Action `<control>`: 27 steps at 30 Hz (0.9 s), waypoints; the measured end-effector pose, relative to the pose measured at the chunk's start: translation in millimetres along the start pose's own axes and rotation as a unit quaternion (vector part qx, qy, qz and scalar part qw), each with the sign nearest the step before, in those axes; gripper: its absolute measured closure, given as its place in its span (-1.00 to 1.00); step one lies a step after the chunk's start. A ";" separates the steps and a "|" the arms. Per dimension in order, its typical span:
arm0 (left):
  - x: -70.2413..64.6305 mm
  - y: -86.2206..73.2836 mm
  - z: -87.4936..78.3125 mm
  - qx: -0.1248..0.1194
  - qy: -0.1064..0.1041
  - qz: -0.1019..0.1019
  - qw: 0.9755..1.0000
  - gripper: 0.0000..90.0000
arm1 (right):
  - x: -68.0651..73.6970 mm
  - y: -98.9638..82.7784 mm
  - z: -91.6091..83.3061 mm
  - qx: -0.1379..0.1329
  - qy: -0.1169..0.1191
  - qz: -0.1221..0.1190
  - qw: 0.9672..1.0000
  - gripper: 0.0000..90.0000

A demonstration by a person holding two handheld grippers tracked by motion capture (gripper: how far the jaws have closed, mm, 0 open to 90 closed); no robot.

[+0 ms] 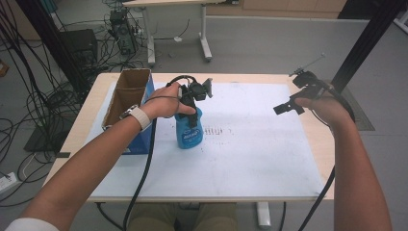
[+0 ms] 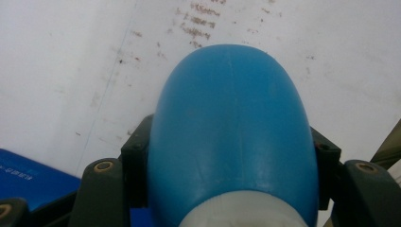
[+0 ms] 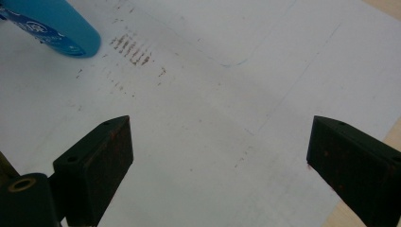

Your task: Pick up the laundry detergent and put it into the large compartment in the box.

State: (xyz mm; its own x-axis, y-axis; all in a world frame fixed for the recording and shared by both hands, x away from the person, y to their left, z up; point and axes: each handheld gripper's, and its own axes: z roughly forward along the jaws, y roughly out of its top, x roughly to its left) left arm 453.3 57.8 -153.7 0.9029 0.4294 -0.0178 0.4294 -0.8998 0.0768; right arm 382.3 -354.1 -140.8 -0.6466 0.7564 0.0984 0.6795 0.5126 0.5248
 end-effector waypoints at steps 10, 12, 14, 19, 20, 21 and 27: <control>3.4 -7.2 -3.7 -0.012 0.000 -0.022 1.000 -0.15 | 2.1 -1.3 -3.1 -0.001 -0.001 -0.001 1.000 -0.83; 2.5 -9.7 -8.0 -0.016 0.000 -0.023 1.000 -0.15 | 2.8 -1.1 -4.1 -0.001 -0.001 -0.002 1.000 -0.83; 2.7 -11.4 -11.6 -0.018 -0.003 -0.028 0.999 -0.15 | 3.6 -1.2 -5.3 -0.002 -0.002 -0.002 1.000 -0.83; -3.1 -11.8 -19.0 -0.013 -0.003 -0.030 0.999 -0.15 | 6.8 -0.7 -8.2 -0.004 -0.004 -0.004 1.000 -0.83; -3.7 -11.8 -20.1 -0.012 -0.002 -0.031 0.999 -0.15 | 7.4 -0.5 -9.1 -0.004 -0.004 -0.005 1.000 -0.83; -4.8 -11.8 -21.4 -0.011 -0.001 -0.033 0.999 -0.15 | 8.1 -0.7 -9.6 -0.005 -0.005 -0.005 1.000 -0.83; -11.3 -12.8 -31.7 -0.011 0.006 -0.038 0.999 -0.15 | 11.0 -1.2 -11.9 -0.007 -0.006 -0.006 1.000 -0.83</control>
State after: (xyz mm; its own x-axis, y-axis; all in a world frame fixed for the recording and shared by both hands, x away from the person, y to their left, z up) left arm 437.1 66.8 -122.9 0.8675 0.4972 -0.0124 0.4960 -0.8629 0.0968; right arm 370.2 -351.2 -130.3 -0.6500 0.7554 0.0826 0.6676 0.5157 0.5369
